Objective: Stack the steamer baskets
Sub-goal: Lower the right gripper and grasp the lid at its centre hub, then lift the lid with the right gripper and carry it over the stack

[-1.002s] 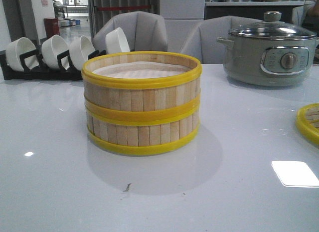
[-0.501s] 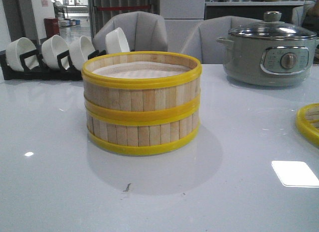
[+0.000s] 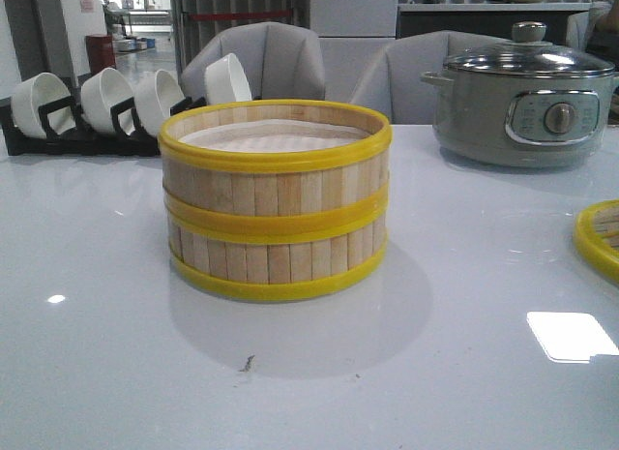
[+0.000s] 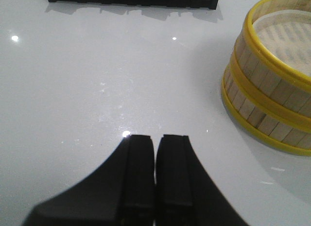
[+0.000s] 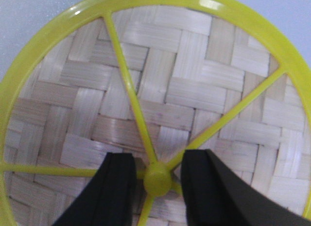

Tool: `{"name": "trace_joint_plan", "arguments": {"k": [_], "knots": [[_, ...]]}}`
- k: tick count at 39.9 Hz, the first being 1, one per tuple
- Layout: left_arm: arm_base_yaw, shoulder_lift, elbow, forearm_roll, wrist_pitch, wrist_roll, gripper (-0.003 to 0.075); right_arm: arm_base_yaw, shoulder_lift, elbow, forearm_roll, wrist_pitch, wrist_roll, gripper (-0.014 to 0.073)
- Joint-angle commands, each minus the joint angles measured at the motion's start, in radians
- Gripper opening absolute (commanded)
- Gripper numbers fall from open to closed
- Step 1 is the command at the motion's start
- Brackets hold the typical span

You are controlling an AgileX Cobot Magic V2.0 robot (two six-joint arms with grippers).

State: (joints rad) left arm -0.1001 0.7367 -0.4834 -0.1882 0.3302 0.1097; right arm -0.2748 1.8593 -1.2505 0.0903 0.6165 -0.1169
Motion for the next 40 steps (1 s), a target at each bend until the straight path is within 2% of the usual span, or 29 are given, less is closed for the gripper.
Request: {"name": "trace_joint_plan", "arguments": {"k": [1, 6, 14, 24, 28, 40], "knots": [[-0.009, -0.002, -0.03, -0.006, -0.077, 0.003, 0.0085, -0.007, -0.046, -0.032, -0.007, -0.046, -0.002, 0.0359], [-0.009, -0.002, -0.03, -0.006, -0.077, 0.003, 0.0085, -0.007, -0.046, -0.032, -0.007, -0.04, 0.0, 0.0276], [-0.009, -0.002, -0.03, -0.006, -0.077, 0.003, 0.0085, -0.003, -0.047, -0.032, -0.007, -0.028, 0.0, 0.0023], [-0.009, -0.002, -0.03, -0.006, -0.077, 0.003, 0.0085, 0.08, -0.125, -0.034, -0.007, -0.069, 0.0, 0.0035], [-0.009, -0.002, -0.03, -0.006, -0.077, 0.003, 0.0085, 0.14, -0.154, -0.077, -0.007, -0.033, 0.0, 0.0035], [-0.009, -0.002, -0.03, -0.006, -0.077, 0.003, 0.0085, 0.345, -0.169, -0.384, -0.006, 0.139, 0.0, 0.0035]]}}
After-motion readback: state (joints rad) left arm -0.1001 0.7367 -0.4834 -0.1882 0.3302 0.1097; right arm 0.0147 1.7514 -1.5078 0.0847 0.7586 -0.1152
